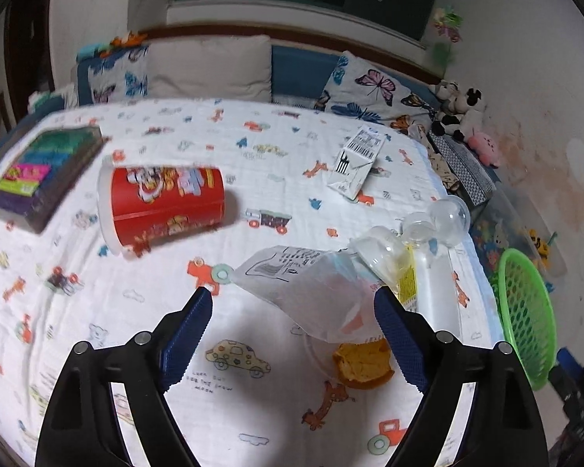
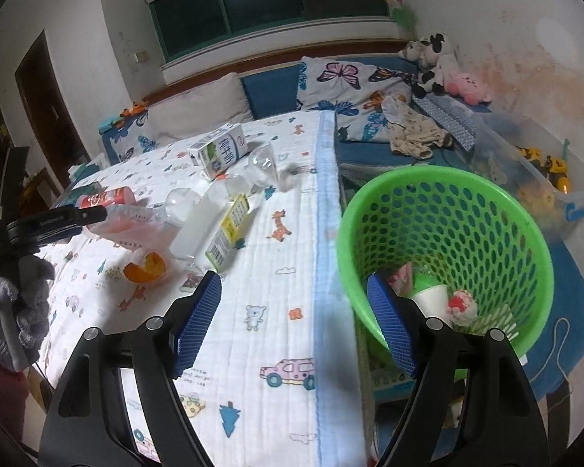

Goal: Collect trash
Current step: 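Grasp the clear plastic bag with the left gripper, then grasp the clear plastic dome cup with the right gripper while the left gripper holds the bag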

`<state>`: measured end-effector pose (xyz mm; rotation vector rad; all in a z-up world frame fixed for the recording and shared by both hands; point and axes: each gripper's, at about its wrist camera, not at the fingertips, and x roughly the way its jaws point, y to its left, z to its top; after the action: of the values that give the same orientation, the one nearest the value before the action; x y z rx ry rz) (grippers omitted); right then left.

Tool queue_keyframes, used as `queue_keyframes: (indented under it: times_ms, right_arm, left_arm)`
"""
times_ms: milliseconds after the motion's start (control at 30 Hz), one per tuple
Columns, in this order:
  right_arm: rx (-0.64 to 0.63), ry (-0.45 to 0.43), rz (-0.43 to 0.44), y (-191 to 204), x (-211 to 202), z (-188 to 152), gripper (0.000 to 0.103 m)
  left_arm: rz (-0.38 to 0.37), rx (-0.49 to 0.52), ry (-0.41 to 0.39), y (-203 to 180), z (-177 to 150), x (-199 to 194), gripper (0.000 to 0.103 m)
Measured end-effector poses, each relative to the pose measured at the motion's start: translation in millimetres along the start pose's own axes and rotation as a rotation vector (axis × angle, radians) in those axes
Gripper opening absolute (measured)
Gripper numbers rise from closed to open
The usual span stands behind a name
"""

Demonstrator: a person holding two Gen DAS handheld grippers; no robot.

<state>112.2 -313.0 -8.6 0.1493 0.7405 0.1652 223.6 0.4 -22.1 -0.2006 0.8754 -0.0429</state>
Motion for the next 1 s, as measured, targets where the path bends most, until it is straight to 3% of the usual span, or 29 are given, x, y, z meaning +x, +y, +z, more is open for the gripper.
queue_keyframes:
  times_ms: [167,433,600,767,1000]
  right_arm:
    - [-0.011,0.018,0.013,6,8,-1,0.078]
    - [-0.038,0.042,0.035,22,20,-1,0.078]
    - [-0.061,0.053,0.052,35,25,-1,0.078]
    - [-0.092,0.067,0.076,51,32,1,0.078]
    - [-0.149,0.090,0.131,82,46,2,0.078]
  left_arm:
    - [-0.046,-0.066,0.033,5,0,14,0.079]
    - [-0.128,-0.096,0.066,8,-2,24,0.042]
    - [-0.153,-0.088,0.039,9,-3,14,0.026]
    - [-0.161,-0.081,-0.002,15,-1,-4,0.019]
    - [-0.151,-0.061,-0.058,29,0,-30,0.018]
